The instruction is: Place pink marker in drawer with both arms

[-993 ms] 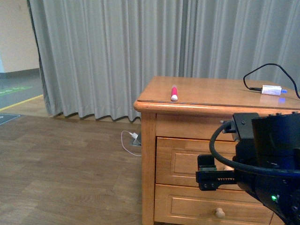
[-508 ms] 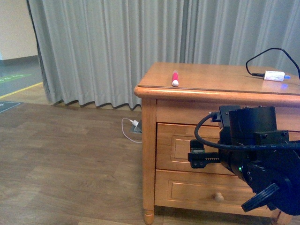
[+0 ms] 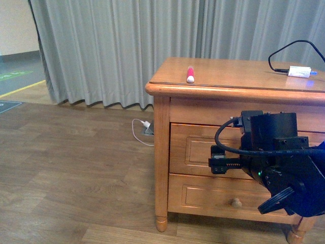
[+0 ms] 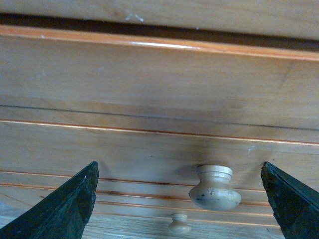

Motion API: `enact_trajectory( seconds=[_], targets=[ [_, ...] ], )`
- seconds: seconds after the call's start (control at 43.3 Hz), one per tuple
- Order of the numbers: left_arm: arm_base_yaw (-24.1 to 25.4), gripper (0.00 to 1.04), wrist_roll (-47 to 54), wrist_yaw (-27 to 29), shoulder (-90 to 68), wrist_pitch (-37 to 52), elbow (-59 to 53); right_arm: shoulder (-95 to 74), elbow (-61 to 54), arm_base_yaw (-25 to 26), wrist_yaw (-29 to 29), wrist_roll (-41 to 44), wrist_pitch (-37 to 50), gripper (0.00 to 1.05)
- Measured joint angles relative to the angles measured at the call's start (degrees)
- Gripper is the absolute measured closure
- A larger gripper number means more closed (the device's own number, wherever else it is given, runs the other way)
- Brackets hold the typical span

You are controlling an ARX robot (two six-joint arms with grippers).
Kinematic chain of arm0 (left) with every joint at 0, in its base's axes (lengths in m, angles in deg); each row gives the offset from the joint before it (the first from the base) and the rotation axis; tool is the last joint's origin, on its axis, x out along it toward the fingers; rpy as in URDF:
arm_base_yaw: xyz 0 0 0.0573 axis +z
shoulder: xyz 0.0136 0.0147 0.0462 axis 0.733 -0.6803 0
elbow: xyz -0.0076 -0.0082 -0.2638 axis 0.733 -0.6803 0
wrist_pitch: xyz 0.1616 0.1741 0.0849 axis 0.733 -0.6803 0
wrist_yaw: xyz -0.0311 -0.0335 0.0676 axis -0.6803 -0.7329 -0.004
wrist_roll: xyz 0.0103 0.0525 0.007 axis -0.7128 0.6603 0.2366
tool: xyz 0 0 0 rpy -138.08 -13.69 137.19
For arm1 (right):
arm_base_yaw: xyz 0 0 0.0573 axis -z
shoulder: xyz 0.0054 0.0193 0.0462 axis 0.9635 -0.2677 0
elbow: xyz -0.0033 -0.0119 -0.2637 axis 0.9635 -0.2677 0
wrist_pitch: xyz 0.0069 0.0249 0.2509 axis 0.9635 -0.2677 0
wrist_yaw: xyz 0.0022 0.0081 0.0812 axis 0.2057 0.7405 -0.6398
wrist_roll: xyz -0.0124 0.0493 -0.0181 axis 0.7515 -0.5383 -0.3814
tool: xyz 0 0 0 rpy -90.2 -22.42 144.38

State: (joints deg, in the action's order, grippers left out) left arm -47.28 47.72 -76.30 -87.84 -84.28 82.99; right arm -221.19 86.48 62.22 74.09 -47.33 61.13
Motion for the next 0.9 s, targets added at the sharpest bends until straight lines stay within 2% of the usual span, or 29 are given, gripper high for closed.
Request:
enact_trajectory(
  seconds=[0.115, 0.162, 0.346, 0.531, 0.6, 0.901],
  targets=[
    [0.00, 0.06, 0.00, 0.00, 0.00, 0.00, 0.00, -0.48, 0.20, 0.24, 0.52, 0.15, 0.00, 0.09],
    [0.00, 0.06, 0.00, 0.00, 0.00, 0.00, 0.00, -0.66, 0.31, 0.35, 0.94, 0.20, -0.04, 0.12],
    [0.00, 0.06, 0.00, 0.00, 0.00, 0.00, 0.00, -1.22, 0.81, 0.94, 1.53, 0.26, -0.37, 0.37],
    [0.00, 0.06, 0.00, 0.00, 0.00, 0.00, 0.00, -1.60, 0.92, 1.27, 1.66, 0.26, -0.52, 0.71],
    [0.00, 0.06, 0.00, 0.00, 0.00, 0.00, 0.00, -1.60, 0.92, 1.27, 1.68, 0.39, -0.74, 0.79],
    [0.00, 0.06, 0.00, 0.00, 0.00, 0.00, 0.00, -1.14, 0.24, 1.38, 1.51, -0.13, -1.01, 0.81]
  ],
)
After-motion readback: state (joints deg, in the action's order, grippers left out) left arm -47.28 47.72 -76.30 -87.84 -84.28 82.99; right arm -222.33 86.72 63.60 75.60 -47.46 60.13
